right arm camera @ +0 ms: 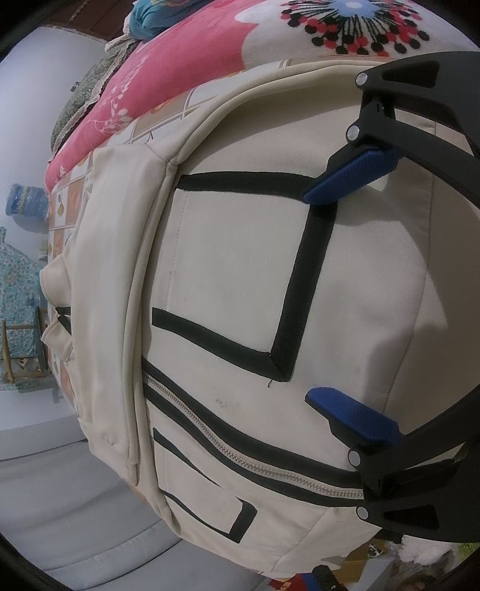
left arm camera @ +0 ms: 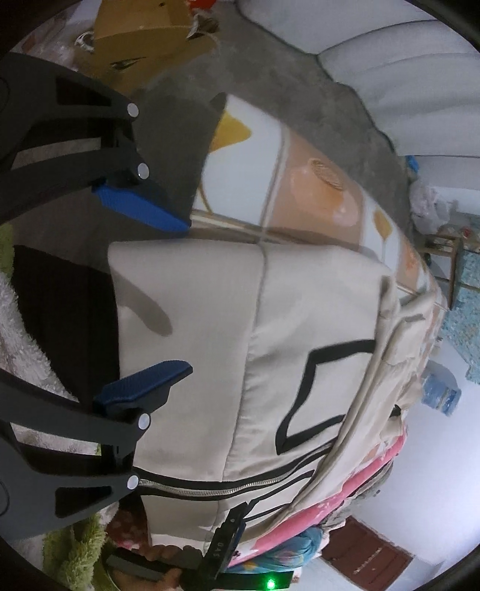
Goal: Fold large clothes
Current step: 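Grasp the jacket hem edge at the bed edge with the left tool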
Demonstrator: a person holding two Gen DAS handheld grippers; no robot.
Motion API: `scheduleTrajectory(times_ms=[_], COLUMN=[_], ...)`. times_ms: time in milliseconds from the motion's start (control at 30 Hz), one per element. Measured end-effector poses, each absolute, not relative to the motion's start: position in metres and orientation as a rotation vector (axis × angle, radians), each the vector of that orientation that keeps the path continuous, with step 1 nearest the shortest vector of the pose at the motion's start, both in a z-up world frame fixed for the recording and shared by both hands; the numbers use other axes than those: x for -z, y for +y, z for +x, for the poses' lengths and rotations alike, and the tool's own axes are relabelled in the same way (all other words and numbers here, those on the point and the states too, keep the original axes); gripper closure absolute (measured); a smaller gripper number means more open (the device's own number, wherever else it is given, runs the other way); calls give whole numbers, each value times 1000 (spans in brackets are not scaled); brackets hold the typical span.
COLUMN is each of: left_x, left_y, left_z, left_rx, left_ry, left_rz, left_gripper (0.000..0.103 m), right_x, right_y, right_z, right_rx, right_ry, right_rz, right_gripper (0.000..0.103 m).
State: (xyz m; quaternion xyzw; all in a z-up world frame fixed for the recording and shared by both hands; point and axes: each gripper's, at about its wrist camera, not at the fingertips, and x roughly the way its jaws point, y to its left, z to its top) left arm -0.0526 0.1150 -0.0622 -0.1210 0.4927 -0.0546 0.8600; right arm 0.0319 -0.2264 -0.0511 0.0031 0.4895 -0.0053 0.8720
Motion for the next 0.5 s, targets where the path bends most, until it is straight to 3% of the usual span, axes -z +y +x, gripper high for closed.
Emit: scheduleTrajectory(times_ms=[300,500], left_x=[94,90], left_y=[125,117], left_z=[-47,-49], left_rx=[177,194], left_ry=[1121,1121], left_rz=[-397,-362], left_gripper=[37,57], right_x=[51,52], right_y=[-228,-226], right_z=[32,32], right_rx=[11,12], right_ry=[1023,1020], right_rz=[6,5], right_gripper=[7,7])
